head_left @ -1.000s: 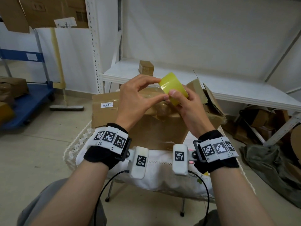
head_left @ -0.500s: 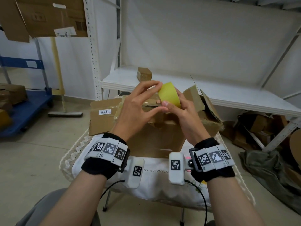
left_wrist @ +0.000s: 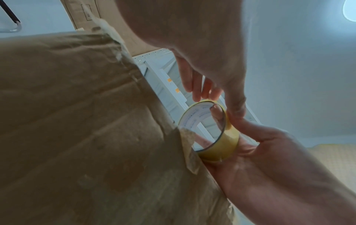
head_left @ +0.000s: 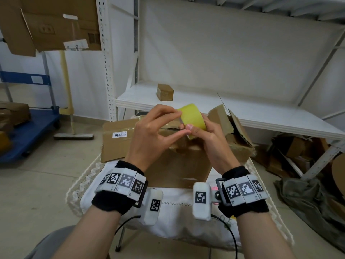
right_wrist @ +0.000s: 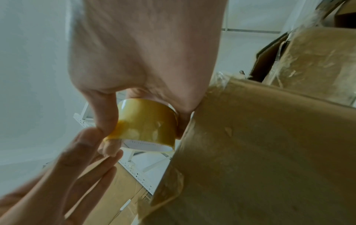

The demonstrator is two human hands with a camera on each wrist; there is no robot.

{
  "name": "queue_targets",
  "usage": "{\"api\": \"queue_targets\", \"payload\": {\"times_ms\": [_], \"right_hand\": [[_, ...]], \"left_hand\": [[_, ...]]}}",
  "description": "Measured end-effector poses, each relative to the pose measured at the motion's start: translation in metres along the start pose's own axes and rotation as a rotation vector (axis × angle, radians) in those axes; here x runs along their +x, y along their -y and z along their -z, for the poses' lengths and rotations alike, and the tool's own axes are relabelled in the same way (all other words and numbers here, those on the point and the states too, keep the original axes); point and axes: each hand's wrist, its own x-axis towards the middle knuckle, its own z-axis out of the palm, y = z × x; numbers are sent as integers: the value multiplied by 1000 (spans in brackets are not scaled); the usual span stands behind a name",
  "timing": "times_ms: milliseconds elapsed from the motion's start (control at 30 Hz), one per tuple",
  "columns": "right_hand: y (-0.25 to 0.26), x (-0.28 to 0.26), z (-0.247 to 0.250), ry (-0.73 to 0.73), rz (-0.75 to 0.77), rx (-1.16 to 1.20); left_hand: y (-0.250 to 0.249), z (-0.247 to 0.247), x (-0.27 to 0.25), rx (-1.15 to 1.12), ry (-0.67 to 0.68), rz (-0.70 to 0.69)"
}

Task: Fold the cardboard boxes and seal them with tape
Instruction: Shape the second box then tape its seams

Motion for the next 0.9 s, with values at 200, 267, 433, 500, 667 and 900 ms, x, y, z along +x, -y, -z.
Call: {"api": "queue_targets", "payload": {"times_ms": [200,267,433,500,667,900], "right_hand": [[-3,2,1,-38,-29,6],[-4,2,0,-57,-24,-7],[-4,2,-1,-102,-25,-9],[-2,2,-3,-115,-11,1],[4,-2,-6,-127,6,15],[9,-16,-5,-98,21,8]], "left_hand": [[1,1,1,-18,64,7],[1,0,1,-19,31,-13],[-2,-1,-1,-5,-1,-44],[-5,-1,0,-8,-19,-52],[-11,-1,0,1,-71,-97],[-16,5,0,-31,-20,-111]]}}
